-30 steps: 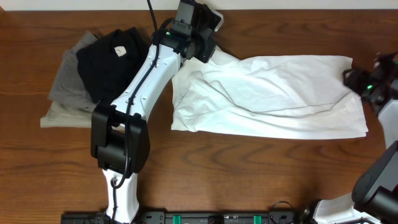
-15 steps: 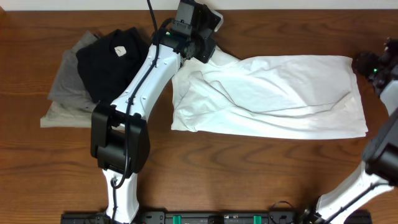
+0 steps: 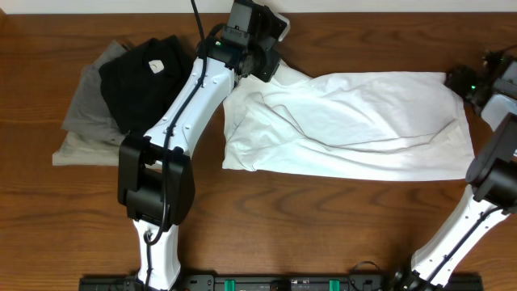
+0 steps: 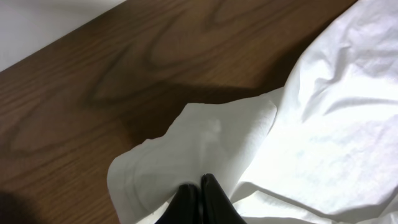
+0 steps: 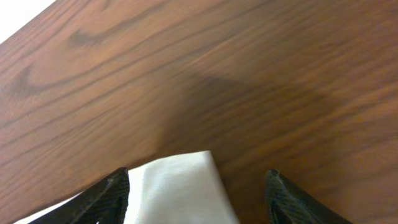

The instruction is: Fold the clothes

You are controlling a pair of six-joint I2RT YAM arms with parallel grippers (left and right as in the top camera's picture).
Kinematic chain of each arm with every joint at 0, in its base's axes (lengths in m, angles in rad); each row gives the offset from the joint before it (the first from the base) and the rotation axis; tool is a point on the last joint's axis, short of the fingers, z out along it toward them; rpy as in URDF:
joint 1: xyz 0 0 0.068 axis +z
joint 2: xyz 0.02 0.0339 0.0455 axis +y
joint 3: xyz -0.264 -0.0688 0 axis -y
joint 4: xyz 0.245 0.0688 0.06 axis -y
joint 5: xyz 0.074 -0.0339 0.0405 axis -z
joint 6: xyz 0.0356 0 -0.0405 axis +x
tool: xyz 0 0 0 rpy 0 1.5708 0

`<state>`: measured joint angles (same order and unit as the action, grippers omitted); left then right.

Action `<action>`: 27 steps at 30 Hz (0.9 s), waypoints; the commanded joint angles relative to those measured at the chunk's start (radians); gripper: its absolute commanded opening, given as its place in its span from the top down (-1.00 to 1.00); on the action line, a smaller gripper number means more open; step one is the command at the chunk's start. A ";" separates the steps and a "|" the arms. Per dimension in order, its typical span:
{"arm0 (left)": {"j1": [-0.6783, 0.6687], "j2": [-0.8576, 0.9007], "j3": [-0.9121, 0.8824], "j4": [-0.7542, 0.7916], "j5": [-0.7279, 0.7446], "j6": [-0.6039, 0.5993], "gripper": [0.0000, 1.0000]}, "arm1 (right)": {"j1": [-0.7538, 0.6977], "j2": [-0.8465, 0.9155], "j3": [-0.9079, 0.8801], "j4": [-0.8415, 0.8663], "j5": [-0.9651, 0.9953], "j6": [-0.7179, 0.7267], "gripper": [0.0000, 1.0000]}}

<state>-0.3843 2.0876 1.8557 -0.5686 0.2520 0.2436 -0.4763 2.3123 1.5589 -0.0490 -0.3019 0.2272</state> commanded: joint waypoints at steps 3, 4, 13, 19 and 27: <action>0.003 -0.019 0.005 -0.002 -0.002 0.010 0.88 | 0.054 0.038 0.013 -0.031 -0.001 0.015 0.00; 0.003 -0.019 0.005 -0.003 -0.002 0.010 0.88 | 0.055 0.038 0.013 -0.038 -0.001 0.016 0.21; 0.003 -0.021 0.005 -0.005 -0.002 0.010 0.88 | 0.030 -0.023 0.013 -0.071 -0.121 -0.035 0.97; 0.003 -0.039 0.005 -0.043 -0.002 0.010 0.88 | -0.003 -0.150 0.013 -0.114 -0.182 -0.057 0.97; 0.003 -0.091 0.005 -0.238 -0.002 0.010 0.88 | -0.044 -0.322 0.013 -0.355 -0.146 -0.088 0.97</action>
<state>-0.3843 2.0586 1.8557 -0.7650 0.2516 0.2436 -0.4995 2.0445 1.5661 -0.3676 -0.4488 0.1703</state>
